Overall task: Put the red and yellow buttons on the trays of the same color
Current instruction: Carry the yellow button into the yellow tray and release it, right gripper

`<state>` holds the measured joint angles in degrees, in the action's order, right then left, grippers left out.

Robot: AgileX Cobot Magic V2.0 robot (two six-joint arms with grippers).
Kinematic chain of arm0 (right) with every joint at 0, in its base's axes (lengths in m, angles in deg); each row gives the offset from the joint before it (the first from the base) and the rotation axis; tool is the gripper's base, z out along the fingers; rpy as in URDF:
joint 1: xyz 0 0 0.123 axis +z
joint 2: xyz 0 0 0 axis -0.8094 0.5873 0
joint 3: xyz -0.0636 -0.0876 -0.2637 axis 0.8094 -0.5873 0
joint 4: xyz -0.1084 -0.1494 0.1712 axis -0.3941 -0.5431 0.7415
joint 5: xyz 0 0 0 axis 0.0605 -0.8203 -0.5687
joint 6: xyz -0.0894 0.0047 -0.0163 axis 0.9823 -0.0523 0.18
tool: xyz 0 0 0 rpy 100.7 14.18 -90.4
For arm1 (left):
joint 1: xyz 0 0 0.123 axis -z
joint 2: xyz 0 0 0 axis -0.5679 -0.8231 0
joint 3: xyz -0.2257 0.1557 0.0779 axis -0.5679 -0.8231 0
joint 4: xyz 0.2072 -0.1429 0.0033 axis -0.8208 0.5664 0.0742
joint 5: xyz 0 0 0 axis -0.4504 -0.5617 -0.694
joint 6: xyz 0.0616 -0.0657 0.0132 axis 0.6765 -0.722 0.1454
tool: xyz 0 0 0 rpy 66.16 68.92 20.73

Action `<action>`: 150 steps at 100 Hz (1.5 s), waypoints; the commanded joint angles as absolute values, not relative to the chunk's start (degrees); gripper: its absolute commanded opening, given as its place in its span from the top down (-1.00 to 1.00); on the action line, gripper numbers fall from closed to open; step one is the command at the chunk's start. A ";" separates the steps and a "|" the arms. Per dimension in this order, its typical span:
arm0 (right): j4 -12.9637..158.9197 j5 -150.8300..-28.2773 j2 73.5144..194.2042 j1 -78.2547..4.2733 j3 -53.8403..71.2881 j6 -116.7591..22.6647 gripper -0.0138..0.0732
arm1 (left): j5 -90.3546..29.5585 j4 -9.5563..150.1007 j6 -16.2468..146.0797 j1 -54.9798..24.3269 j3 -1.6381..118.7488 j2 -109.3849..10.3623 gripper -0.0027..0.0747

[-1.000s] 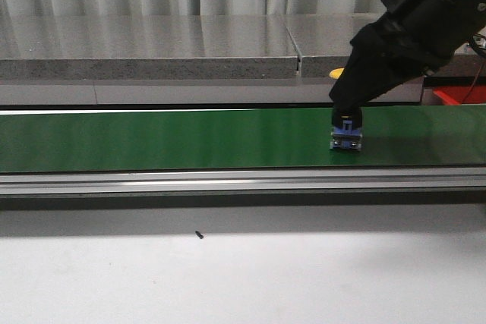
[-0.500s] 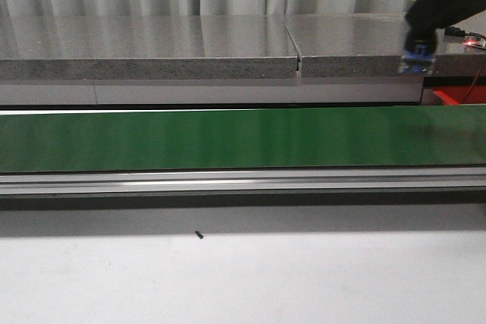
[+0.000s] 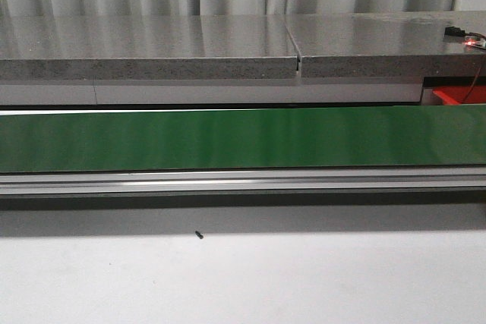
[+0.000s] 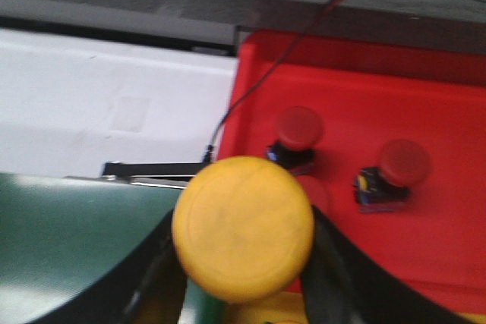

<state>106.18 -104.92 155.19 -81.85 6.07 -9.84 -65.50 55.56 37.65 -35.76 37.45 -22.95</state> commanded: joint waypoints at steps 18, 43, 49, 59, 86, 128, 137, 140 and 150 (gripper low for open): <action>111.02 -99.65 154.30 -90.39 6.97 -9.12 0.89 | -61.55 56.51 37.10 -35.41 39.00 -23.20 0.98; 111.88 -92.72 154.30 -93.92 2.24 -9.12 0.89 | -61.55 56.51 37.10 -35.41 39.00 -23.20 0.98; 112.30 -90.38 154.51 -93.92 0.83 -9.12 0.89 | -61.55 56.51 37.10 -35.41 39.00 -23.20 0.98; 114.04 -88.18 156.13 -93.92 -0.89 -9.12 0.89 | -61.55 56.51 37.10 -35.41 39.00 -23.20 0.98; 116.03 -88.13 164.10 -93.92 -1.40 -9.12 0.89 | -61.55 56.51 37.10 -35.41 39.00 -23.20 0.98; 116.04 -85.09 170.12 -93.92 -1.29 -9.08 0.85 | -61.55 56.51 37.10 -35.41 39.00 -23.20 0.98; 115.98 -85.40 170.12 -93.92 -1.29 -9.05 0.65 | -61.55 56.51 37.10 -35.41 39.00 -23.20 0.98; 115.98 -85.62 170.12 -93.92 -1.29 -9.05 0.54 | -61.55 56.51 37.10 -35.41 39.00 -23.20 0.98; 116.04 -85.74 170.12 -93.92 -1.29 -9.05 0.06 | -61.55 56.51 37.10 -35.41 39.00 -23.20 0.98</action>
<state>115.00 -86.58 172.43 -93.51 -2.66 -9.71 -65.41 55.56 37.65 -35.76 37.45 -22.95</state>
